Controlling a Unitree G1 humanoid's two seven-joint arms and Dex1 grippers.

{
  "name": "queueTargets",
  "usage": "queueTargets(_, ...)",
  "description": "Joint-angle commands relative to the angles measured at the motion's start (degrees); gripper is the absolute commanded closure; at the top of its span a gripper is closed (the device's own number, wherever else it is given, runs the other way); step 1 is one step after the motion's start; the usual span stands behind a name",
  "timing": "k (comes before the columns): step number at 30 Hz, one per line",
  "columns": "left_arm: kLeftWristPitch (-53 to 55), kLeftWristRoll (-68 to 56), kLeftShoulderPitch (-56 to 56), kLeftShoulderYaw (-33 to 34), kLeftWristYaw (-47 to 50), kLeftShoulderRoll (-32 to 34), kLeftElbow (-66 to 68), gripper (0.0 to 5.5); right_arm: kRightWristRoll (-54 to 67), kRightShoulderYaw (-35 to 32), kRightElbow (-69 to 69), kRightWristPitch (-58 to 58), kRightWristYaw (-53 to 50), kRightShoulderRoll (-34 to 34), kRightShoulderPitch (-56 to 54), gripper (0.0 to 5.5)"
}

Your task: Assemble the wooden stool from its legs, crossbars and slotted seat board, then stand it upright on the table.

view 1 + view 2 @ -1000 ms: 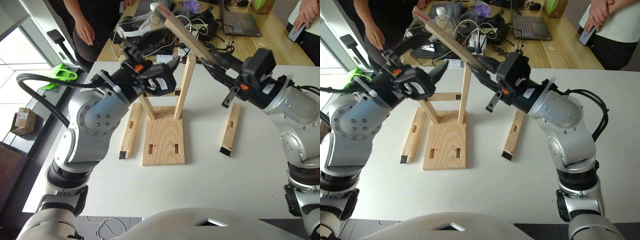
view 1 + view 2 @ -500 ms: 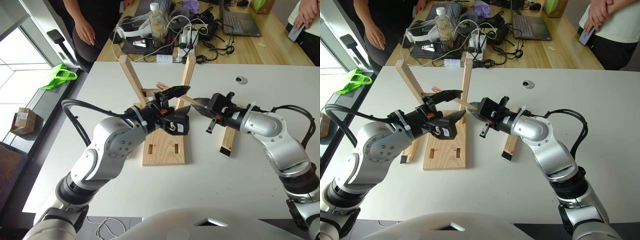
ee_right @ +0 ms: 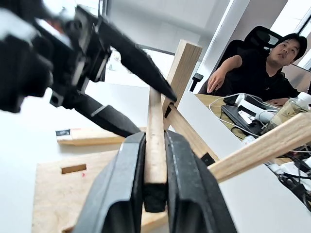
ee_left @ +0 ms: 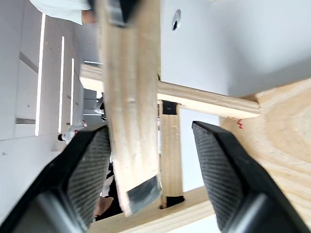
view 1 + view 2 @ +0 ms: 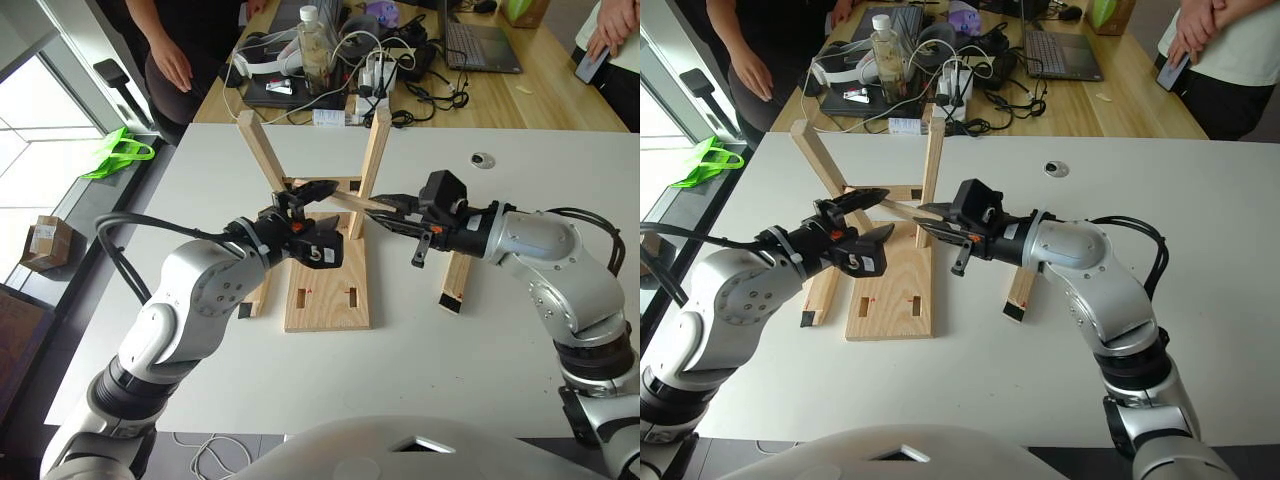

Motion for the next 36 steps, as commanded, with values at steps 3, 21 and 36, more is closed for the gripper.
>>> queueTargets(3,0.0,-1.8,2.1,0.4,-1.3,-1.3,2.1,2.82,5.0,-6.6,2.1,0.0,-2.1,2.6,-4.2,5.13)
queueTargets(21,8.3,-13.4,0.0,3.9,1.5,-13.7,2.1,3.15,11.3,-10.0,10.2,-1.0,-11.1,16.4,-7.3,5.13)
queueTargets(36,14.2,-20.6,-0.2,4.4,4.0,-18.3,0.3,3.15,15.9,-12.2,11.2,1.1,-16.2,20.5,-6.5,5.13)
